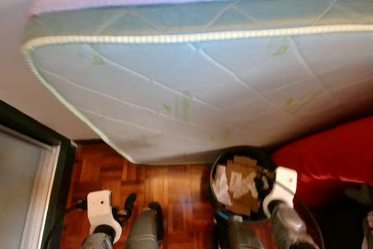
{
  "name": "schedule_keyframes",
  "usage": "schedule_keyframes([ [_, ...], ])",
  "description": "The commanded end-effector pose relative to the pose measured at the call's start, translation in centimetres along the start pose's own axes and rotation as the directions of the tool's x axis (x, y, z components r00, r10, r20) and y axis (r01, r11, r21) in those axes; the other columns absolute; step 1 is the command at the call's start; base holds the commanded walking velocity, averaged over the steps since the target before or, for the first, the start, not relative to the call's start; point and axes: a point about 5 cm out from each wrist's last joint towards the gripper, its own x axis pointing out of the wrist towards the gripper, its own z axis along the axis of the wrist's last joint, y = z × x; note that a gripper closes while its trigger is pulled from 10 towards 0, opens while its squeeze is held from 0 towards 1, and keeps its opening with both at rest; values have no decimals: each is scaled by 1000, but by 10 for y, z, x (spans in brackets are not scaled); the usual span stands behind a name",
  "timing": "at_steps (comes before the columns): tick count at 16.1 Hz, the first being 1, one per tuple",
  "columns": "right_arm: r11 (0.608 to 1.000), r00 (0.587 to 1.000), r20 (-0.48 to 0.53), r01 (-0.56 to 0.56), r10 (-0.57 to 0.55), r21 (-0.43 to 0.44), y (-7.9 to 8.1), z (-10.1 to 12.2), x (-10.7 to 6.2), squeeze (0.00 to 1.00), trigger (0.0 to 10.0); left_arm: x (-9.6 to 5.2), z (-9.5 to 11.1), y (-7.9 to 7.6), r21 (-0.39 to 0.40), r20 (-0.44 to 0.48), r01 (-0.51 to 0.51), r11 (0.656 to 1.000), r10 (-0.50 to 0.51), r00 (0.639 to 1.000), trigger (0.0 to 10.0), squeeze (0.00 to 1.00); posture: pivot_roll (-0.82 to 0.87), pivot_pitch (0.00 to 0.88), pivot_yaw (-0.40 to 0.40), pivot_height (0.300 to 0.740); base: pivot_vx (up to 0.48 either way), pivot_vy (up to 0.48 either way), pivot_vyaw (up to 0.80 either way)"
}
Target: Clean up the room
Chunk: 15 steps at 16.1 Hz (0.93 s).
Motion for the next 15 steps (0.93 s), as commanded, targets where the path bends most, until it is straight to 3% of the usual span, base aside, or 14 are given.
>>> schedule_keyframes([
  [1,1000,997,-76,12,-11,14,-4,-20,-6,0,10000,-7,-25,12,-2,-100,-43,999,43,994,10000,0,91,163,-16,691,0,0,0],
  [4,1000,992,-128,20,-18,15,-6,-35,-12,0,10000,-5,-42,18,4,-205,-80,997,79,976,10000,0,57,77,-12,691,0,0,0],
  [10,997,965,-248,81,-82,-14,-30,-65,-28,0,10000,-7,-65,16,-1,-332,-115,993,108,937,10000,0,29,8,-15,691,0,0,0],
  [15,999,952,-302,29,-39,-38,-24,-78,-33,0,10000,-12,-71,21,-9,-363,-131,991,119,924,10000,0,34,0,-9,691,0,0,0],
])
